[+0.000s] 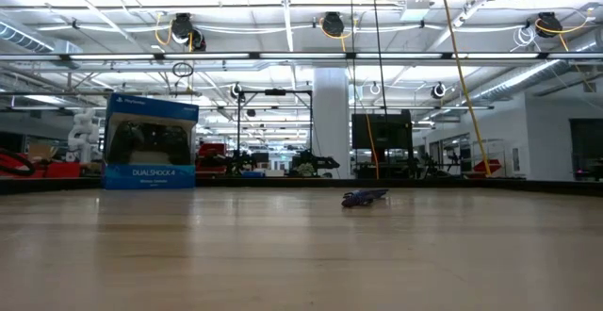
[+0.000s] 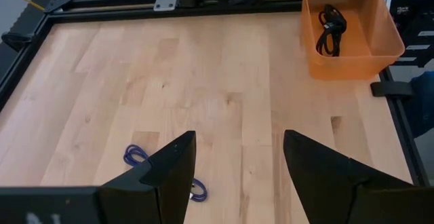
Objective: Pick and place USB-C Cables
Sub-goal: Put the black charger cable into the orange bin
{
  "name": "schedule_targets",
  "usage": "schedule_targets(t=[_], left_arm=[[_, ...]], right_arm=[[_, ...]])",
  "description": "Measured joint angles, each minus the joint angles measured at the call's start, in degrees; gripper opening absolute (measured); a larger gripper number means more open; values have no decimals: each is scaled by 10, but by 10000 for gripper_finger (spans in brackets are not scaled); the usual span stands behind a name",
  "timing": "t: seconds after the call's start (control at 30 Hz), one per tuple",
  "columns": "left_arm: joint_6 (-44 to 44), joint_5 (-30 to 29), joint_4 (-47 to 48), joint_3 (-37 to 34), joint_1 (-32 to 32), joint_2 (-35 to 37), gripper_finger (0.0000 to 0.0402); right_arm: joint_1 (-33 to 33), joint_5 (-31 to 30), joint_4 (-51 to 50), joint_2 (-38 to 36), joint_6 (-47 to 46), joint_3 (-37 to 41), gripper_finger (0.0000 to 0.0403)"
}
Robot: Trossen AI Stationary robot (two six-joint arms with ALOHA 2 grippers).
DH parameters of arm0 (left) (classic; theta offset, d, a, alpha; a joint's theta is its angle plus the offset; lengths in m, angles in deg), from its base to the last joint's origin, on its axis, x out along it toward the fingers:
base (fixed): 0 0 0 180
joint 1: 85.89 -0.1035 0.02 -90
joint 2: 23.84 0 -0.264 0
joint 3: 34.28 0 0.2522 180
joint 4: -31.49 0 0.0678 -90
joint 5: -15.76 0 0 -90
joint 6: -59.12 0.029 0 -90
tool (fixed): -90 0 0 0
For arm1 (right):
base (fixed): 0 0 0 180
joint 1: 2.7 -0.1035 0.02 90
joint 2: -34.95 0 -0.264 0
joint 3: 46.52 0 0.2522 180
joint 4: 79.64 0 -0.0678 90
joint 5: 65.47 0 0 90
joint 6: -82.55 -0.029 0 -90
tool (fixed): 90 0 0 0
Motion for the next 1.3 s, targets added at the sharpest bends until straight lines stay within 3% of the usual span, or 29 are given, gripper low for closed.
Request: schedule_targets(t=[0.43,0.6,1.0,1.3], left_arm=[[-5,0,-1,0,0,0,225],[-5,0,-3,0,0,0,225],[-5,0,-11,0,0,0,225],[-6,0,-11,0,0,0,225]], right_arm=[[-114,17,154,69,-168,0,16],[-141,17,166,80,-217,0,16],[-139,-16,154,99,-188,32,16],[-137,-13,250,100,-137,121,16]])
